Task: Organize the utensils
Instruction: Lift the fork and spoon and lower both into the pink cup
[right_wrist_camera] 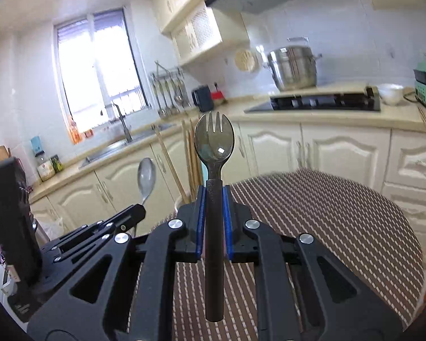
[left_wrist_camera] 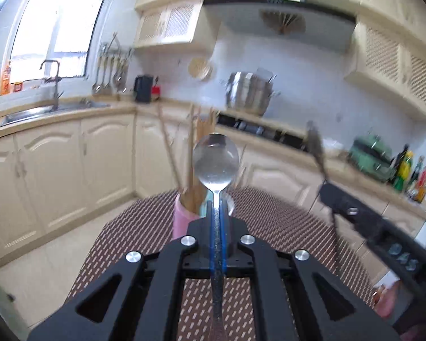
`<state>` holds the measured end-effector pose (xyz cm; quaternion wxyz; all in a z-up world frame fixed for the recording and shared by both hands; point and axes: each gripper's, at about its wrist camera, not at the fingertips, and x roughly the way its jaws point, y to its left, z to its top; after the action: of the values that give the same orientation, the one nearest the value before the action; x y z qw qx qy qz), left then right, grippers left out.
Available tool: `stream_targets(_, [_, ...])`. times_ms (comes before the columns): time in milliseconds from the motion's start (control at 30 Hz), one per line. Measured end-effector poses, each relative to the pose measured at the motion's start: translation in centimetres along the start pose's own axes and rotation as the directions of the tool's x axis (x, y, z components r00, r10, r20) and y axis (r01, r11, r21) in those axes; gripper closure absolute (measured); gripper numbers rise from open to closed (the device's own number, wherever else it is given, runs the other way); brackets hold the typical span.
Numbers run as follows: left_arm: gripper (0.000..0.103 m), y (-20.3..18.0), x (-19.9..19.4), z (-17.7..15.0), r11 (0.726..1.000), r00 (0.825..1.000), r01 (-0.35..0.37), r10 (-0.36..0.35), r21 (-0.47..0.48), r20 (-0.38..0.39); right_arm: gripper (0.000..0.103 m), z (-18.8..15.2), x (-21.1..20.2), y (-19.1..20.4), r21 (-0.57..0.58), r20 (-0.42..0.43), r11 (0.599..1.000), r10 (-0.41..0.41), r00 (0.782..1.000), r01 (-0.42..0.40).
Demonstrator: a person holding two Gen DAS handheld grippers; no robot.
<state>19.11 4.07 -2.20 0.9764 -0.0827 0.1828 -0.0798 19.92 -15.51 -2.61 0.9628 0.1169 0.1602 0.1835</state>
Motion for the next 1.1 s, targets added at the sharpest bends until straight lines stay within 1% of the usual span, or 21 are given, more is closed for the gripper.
stream_targets(67, [0.099, 0.1, 0.7, 0.6, 1.0, 1.0, -0.023, 0.023, -0.003, 0.019, 0.091, 0.6, 0.6, 0.2, 0.009, 0.04, 1.0, 0.008, 0.999, -0.008])
stream_targets(267, [0.099, 1.6, 2.8, 2.8, 0.999, 0.995, -0.023, 0.028, -0.048, 0.096, 0.091, 2.6, 4.4, 0.8, 0.016, 0.094, 0.999, 0.048, 0.994, -0.05])
stream_targets(333, [0.099, 2.1, 3.7, 3.6, 0.998, 0.99, -0.012, 0.02, -0.062, 0.137, 0.091, 3.1, 6.0, 0.8, 0.029, 0.1, 0.997, 0.069, 0.993, -0.072])
stream_targets(367, [0.099, 2.3, 4.2, 4.0, 0.997, 0.989, -0.017, 0.027, -0.07, 0.145, 0.091, 3.2, 6.7, 0.7, 0.039, 0.104, 0.996, 0.072, 0.992, -0.077])
stream_targets(400, [0.099, 2.5, 4.9, 4.4, 0.996, 0.989, -0.024, 0.036, -0.081, 0.144, 0.091, 3.3, 7.4, 0.7, 0.051, 0.107, 0.996, 0.072, 0.992, -0.078])
stream_targets(467, [0.099, 3.0, 6.0, 5.1, 0.994, 0.987, -0.004, 0.023, -0.114, 0.16, 0.091, 3.7, 8.9, 0.4, 0.075, 0.101, 0.993, 0.079, 0.992, -0.087])
stream_targets(567, [0.099, 3.5, 7.3, 5.9, 0.99, 0.983, -0.009, 0.035, -0.139, 0.183, 0.091, 3.8, 10.6, 0.3, 0.097, 0.107, 0.991, 0.085, 0.991, -0.095])
stream_targets(633, [0.099, 3.7, 8.5, 6.3, 0.989, 0.982, -0.023, 0.05, -0.147, 0.181, 0.091, 3.8, 11.8, 0.2, 0.099, 0.107, 0.99, 0.085, 0.991, -0.096])
stream_targets(733, [0.099, 4.2, 10.0, 6.3, 0.985, 0.983, -0.039, 0.068, -0.17, 0.172, 0.091, 3.4, 13.0, -0.8, 0.143, 0.101, 0.985, 0.081, 0.992, -0.095])
stream_targets(800, [0.099, 4.8, 10.7, 6.1, 0.981, 0.981, -0.036, 0.071, -0.191, 0.18, 0.091, 2.9, 13.7, -1.4, 0.165, 0.1, 0.982, 0.072, 0.992, -0.088])
stream_targets(933, [0.099, 4.4, 11.5, 5.2, 0.982, 0.969, -0.072, 0.11, -0.174, 0.22, 0.091, 1.7, 14.7, -1.6, 0.125, 0.097, 0.991, 0.045, 0.994, -0.057])
stream_targets(1000, [0.099, 4.6, 11.9, 4.8, 0.981, 0.97, -0.069, 0.108, -0.179, 0.219, 0.091, 1.2, 15.2, -1.7, 0.119, 0.084, 0.991, 0.048, 0.995, -0.058])
stream_targets(1100, [0.099, 5.0, 12.6, 4.1, 0.98, 0.975, -0.061, 0.099, -0.188, 0.2, 0.091, 0.5, 15.7, -2.0, 0.112, 0.063, 0.992, 0.044, 0.997, -0.051])
